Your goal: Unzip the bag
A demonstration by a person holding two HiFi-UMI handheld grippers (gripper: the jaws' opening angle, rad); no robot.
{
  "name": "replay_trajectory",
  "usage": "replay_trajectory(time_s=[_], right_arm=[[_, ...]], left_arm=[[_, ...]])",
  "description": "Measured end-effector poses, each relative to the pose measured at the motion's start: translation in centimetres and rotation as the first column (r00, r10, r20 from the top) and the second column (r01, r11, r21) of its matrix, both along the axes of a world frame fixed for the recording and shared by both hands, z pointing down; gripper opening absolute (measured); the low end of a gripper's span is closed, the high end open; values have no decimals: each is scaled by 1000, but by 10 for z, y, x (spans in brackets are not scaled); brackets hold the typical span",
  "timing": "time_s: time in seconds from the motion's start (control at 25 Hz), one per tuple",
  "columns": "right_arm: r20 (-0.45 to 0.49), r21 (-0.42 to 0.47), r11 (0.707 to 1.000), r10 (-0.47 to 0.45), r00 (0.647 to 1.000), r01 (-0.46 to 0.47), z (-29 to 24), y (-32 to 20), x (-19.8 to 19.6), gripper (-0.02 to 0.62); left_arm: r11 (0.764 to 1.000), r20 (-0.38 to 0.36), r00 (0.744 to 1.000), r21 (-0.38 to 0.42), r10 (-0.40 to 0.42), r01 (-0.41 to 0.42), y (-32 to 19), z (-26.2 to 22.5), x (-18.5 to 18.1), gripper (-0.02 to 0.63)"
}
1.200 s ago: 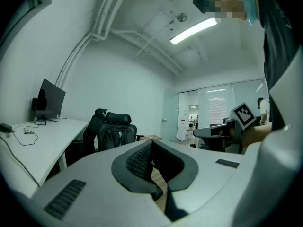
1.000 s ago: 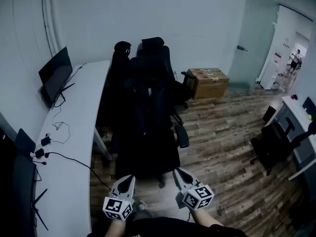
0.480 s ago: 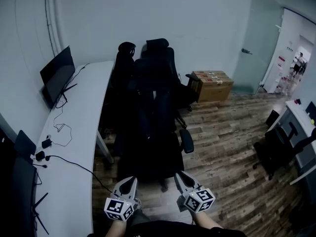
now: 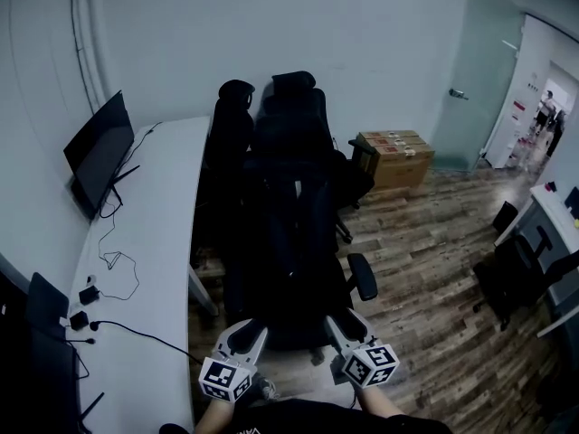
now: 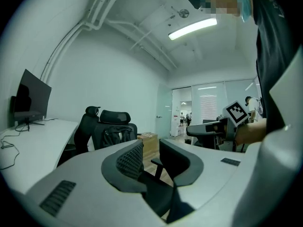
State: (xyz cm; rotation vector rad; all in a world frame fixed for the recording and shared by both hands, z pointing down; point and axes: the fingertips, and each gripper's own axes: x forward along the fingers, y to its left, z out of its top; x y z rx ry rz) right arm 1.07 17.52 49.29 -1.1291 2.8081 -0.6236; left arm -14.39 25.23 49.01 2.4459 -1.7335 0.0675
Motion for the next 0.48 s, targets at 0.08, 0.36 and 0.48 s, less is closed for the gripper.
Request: replay_trajectory(time_s=[0.08,0.36,0.48], right_arm=[[0,-5,1000,26,1000,-26,0,-15,-15,201],[-21,-26,992,121,992,-121,6,-59,-56,218],[-35,-40,988,146,989,-147,11,-73,-61,221]], left_arm=[[1000,2,1000,-8,17,-17,-16,0,-19,115],[997,-2,998,-38,66,-66,-67,7,-75,193],[995,-3,997,-50,83,-83,-89,11,-85,220]])
